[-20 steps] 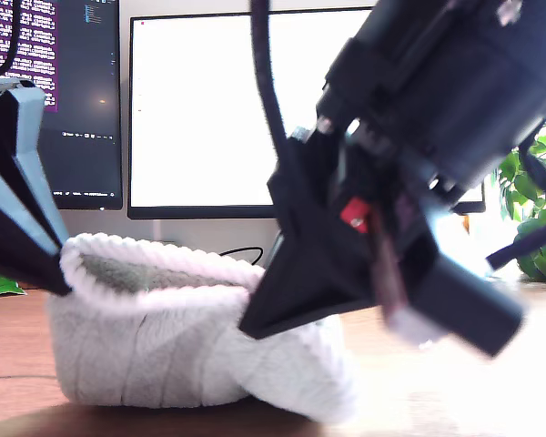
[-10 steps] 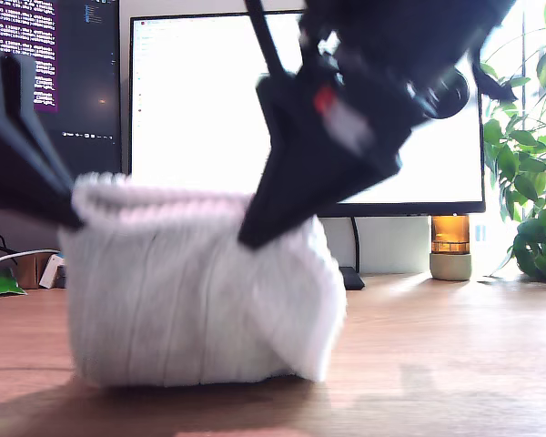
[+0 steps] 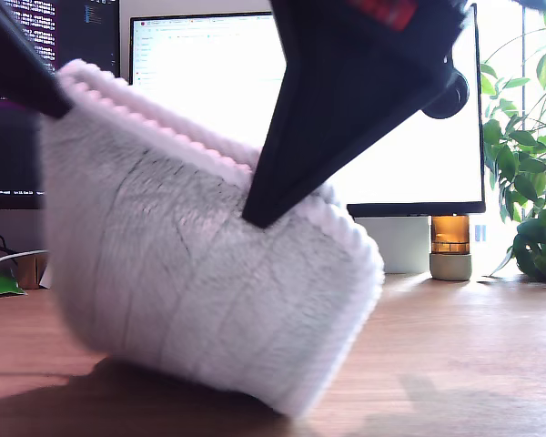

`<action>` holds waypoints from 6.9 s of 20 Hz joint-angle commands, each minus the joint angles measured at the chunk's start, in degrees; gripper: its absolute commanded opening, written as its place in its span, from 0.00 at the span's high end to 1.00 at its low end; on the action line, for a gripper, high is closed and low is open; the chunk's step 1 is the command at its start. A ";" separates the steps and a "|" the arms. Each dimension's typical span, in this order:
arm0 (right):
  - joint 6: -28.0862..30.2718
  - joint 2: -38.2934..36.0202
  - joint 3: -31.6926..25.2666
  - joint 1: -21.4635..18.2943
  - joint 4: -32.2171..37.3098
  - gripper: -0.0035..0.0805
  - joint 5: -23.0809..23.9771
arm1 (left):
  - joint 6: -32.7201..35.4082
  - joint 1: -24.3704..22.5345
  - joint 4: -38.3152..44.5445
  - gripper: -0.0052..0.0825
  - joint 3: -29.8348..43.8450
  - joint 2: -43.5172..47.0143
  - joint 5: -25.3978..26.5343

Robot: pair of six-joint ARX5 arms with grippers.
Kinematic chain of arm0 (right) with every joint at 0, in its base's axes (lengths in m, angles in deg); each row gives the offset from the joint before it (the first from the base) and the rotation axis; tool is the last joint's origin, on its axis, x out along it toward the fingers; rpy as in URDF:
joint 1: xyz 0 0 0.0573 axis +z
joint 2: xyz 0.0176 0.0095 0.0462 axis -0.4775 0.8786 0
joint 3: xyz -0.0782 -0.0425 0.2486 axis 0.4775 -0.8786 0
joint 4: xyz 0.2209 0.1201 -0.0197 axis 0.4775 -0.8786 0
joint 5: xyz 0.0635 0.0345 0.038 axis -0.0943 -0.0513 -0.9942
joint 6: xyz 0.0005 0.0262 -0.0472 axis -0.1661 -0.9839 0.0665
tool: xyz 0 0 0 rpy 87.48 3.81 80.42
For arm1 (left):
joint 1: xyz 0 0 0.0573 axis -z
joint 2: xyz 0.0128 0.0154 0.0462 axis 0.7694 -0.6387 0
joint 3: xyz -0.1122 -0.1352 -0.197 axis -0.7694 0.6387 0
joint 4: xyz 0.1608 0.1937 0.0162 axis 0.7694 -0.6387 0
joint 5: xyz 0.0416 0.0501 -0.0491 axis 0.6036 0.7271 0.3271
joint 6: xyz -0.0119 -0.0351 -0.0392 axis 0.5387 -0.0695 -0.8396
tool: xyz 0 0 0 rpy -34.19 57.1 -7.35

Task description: Fold the tea towel to a neat square and place it to the right

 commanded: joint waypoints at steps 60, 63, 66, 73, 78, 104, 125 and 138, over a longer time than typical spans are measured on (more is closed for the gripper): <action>2.99 0.59 4.85 -4.85 -4.31 0.97 -3.69 | -18.99 25.20 9.42 0.41 0.15 -14.03 24.76; 2.99 0.59 4.85 -4.87 -4.26 0.97 -2.97 | -19.43 27.67 8.85 0.42 0.15 -15.23 27.67; 2.99 0.59 4.85 -4.87 -4.26 0.97 -2.99 | -19.41 30.36 8.90 0.48 0.15 -14.36 32.48; 2.97 0.59 4.85 -4.87 -4.26 0.97 -2.99 | -19.45 30.56 8.50 0.89 0.15 -10.64 33.29; 2.99 0.59 4.85 -4.87 -4.50 0.97 -2.97 | -19.30 30.56 6.49 0.97 0.13 -8.31 33.33; 6.51 8.07 5.44 -9.16 3.54 0.97 0.04 | -19.63 12.41 4.70 0.97 0.13 -5.75 30.27; 8.17 20.50 6.84 -15.74 18.25 0.97 0.04 | -21.11 -2.19 13.90 0.97 0.13 -22.05 22.56; 8.83 26.53 6.84 -16.35 24.90 0.97 -0.52 | -20.70 -7.43 19.26 0.97 0.13 -31.41 18.34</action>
